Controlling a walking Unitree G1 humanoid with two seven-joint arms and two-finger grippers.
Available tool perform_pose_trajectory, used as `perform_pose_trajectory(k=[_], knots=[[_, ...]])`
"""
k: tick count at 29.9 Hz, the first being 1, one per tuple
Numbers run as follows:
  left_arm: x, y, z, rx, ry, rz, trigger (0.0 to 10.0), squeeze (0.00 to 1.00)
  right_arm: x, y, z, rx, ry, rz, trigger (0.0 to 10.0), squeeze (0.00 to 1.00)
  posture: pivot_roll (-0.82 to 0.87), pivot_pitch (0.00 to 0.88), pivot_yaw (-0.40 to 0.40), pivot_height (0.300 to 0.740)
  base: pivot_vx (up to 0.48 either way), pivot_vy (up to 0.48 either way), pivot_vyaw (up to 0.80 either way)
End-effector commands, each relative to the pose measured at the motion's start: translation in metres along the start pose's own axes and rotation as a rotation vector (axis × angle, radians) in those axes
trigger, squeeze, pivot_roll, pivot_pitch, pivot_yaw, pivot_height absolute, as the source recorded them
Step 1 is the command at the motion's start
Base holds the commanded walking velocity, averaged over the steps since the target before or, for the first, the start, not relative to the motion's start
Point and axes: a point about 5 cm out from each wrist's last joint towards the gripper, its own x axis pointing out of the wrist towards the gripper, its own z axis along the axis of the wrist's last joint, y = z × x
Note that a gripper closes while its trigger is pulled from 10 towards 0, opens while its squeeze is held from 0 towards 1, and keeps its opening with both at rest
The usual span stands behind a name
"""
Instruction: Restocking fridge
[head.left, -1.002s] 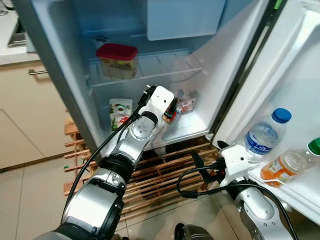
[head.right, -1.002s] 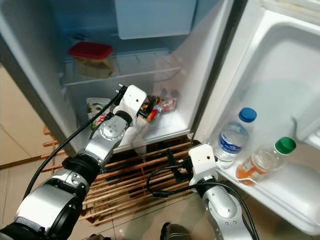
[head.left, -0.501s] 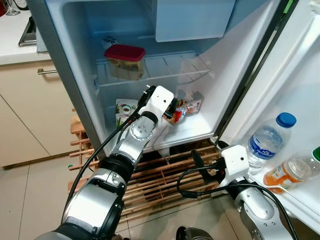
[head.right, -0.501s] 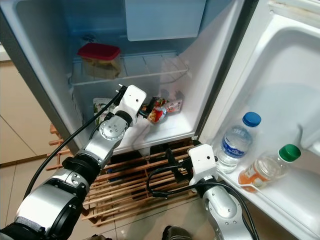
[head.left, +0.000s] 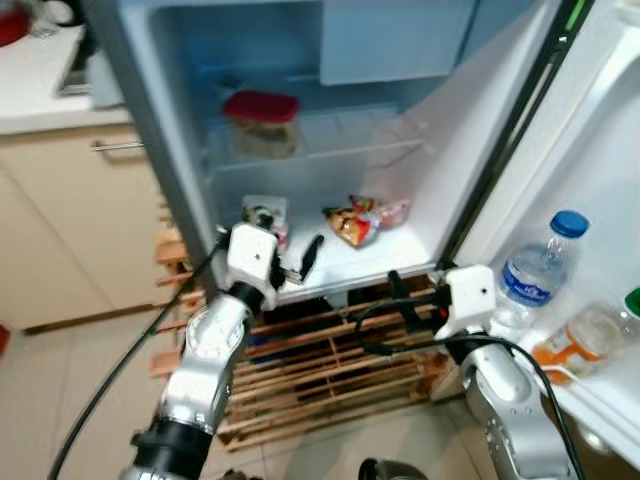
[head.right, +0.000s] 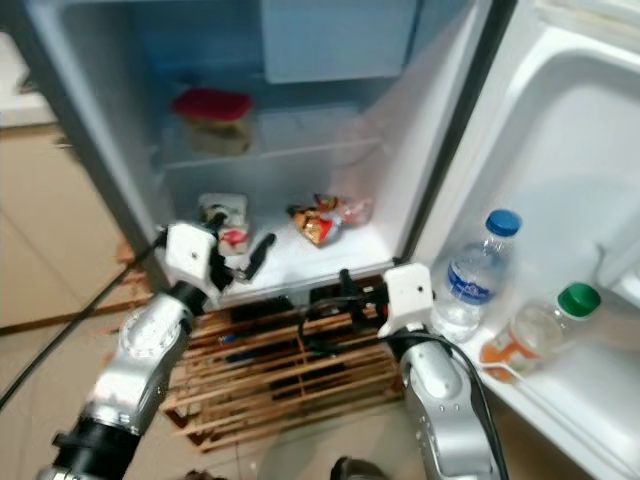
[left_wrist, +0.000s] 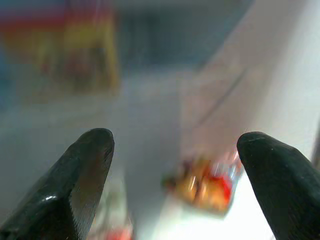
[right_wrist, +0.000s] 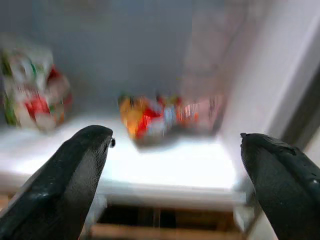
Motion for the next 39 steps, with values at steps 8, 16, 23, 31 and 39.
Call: perform_pose_trajectory(k=[8,16,23,31,39], knots=[[-0.023,-0.002,0.004,-0.076,0.039,-0.014,10.0,0.00,-0.002,-0.008,0.002,-0.020,-0.045,-0.028,10.0,0.00,-0.16,0.000,0.021,0.740,0.000,0.000,0.00],[-0.032,0.001,-0.006,-0.089,0.093,0.015,10.0,0.00,-0.001,-0.008,-0.003,-0.016,-0.037,-0.032,10.0,0.00,-0.16,0.000,0.019,0.740,-0.031,-0.175,0.00],[-0.030,0.003,-0.004,-0.098,0.097,0.020,10.0,0.00,0.001,-0.007,-0.003,-0.014,-0.040,-0.028,10.0,0.00,-0.16,0.000,0.020,0.740,-0.264,-0.364,0.00],[-0.025,0.001,-0.004,-0.101,0.097,0.019,10.0,0.00,0.000,-0.007,-0.005,-0.016,-0.032,-0.022,10.0,0.00,-0.17,0.000,0.017,0.740,-0.262,-0.365,0.00],[-0.023,0.000,-0.004,-0.109,0.087,0.017,10.0,0.00,0.000,-0.009,-0.006,-0.022,-0.030,-0.021,10.0,0.00,-0.18,0.000,0.020,0.740,-0.030,-0.084,0.00]])
